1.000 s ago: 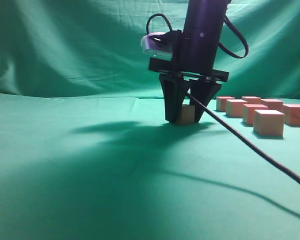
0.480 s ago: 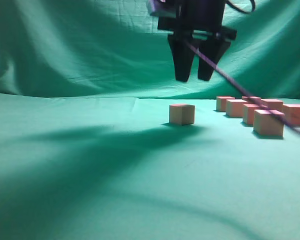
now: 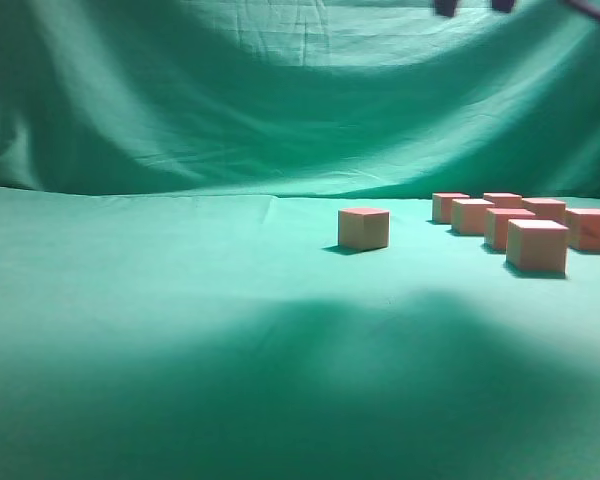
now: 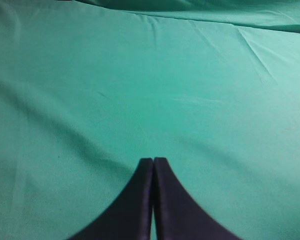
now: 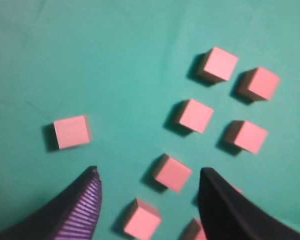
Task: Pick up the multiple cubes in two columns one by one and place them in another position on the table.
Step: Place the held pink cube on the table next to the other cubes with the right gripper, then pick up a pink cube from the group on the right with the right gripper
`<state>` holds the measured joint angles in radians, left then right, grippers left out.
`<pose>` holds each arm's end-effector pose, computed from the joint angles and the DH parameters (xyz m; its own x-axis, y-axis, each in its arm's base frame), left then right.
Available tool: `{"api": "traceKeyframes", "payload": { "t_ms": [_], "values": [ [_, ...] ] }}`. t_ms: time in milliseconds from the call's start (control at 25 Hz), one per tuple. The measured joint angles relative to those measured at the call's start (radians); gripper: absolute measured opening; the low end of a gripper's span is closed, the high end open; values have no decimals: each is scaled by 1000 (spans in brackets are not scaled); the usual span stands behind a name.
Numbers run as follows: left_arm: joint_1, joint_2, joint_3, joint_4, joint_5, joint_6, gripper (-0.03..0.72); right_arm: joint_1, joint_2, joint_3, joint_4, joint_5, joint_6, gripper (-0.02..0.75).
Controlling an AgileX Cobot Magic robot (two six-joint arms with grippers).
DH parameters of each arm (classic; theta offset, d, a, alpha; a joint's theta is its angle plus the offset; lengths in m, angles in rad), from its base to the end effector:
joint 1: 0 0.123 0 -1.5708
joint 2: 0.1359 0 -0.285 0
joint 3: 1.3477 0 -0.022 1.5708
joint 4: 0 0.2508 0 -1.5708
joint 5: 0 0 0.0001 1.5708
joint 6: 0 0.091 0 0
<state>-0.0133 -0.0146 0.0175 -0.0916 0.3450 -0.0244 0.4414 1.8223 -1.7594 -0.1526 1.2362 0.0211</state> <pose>0.0530 -0.0035 0.1771 -0.2596 -0.1069 -0.9598 0.0146 0.9933 -0.1146 0.3579 0.1547 0.3307 -0.8340 -0.4262 -0.3506 -0.4014 0.9044 -0.1446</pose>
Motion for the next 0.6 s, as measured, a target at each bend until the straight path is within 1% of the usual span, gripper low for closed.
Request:
{"api": "traceKeyframes", "payload": {
  "t_ms": [80, 280, 400, 480, 600],
  "values": [
    [0, 0, 0, 0, 0, 0, 0, -38, -88, 100, -4, 2, 30, 394],
    [0, 0, 0, 0, 0, 0, 0, -166, -252, 378, -13, 5, 90, 394],
    [0, 0, 0, 0, 0, 0, 0, -226, -305, 539, 27, -2, 96, 394],
    [0, 0, 0, 0, 0, 0, 0, -243, -328, 637, 60, -48, 97, 394],
    [0, 0, 0, 0, 0, 0, 0, -245, -340, 760, 128, -189, 95, 394]
  ]
}}
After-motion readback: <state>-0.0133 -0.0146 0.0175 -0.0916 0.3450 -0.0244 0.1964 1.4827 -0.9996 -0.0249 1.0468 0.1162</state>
